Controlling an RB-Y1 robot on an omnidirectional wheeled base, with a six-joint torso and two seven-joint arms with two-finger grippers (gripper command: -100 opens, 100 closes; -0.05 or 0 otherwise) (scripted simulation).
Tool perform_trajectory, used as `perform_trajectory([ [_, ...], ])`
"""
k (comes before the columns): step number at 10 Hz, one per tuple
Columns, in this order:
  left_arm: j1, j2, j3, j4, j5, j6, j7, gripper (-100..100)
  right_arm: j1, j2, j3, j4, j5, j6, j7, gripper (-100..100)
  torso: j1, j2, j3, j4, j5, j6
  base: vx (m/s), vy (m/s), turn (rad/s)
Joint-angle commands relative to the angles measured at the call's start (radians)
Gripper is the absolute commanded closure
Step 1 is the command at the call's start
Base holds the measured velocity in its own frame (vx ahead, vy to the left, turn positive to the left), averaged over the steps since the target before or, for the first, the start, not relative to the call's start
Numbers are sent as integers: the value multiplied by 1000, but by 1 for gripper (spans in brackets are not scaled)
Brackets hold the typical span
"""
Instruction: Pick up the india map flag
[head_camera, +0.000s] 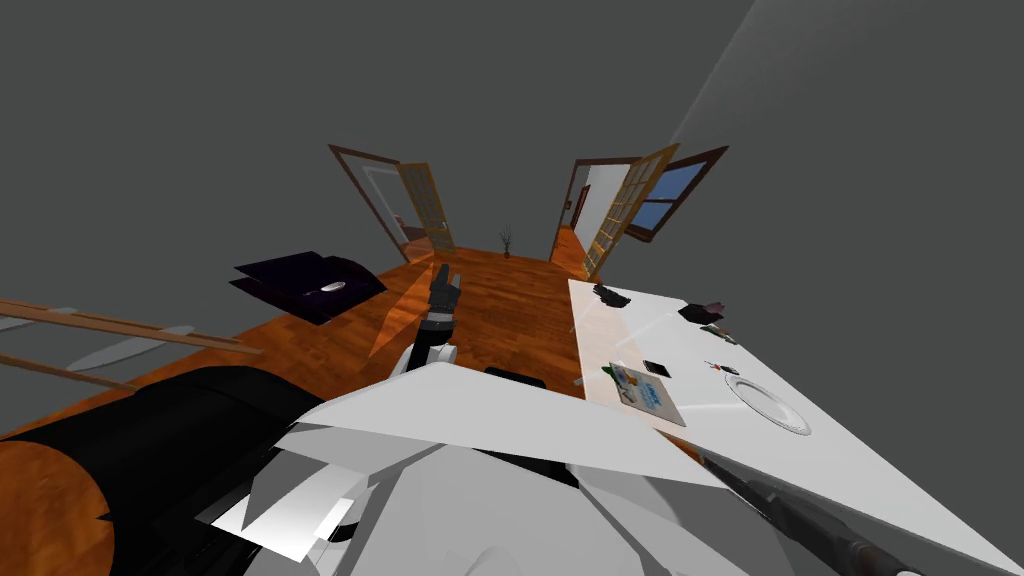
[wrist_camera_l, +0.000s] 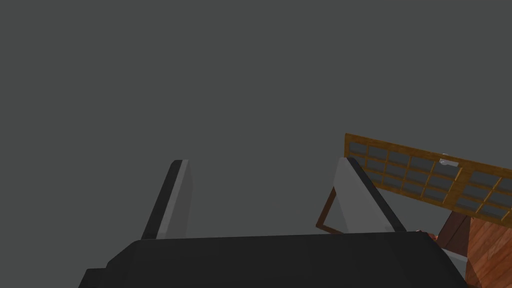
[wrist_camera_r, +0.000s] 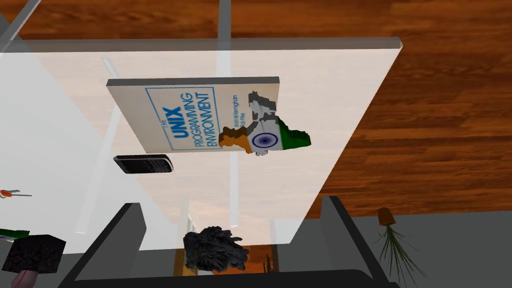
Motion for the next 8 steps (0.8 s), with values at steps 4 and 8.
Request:
perform_trajectory([
  [4,0,0,0,0,0,0,0,0,72,-144,-30,65,-66,4,59,-100,0,0,0,0,0,0,11,-6,106],
  [8,0,0,0,0,0,0,0,0,135,-244,-51,104,-108,7,99,-100,0,0,0,0,0,1,9,-5,68],
])
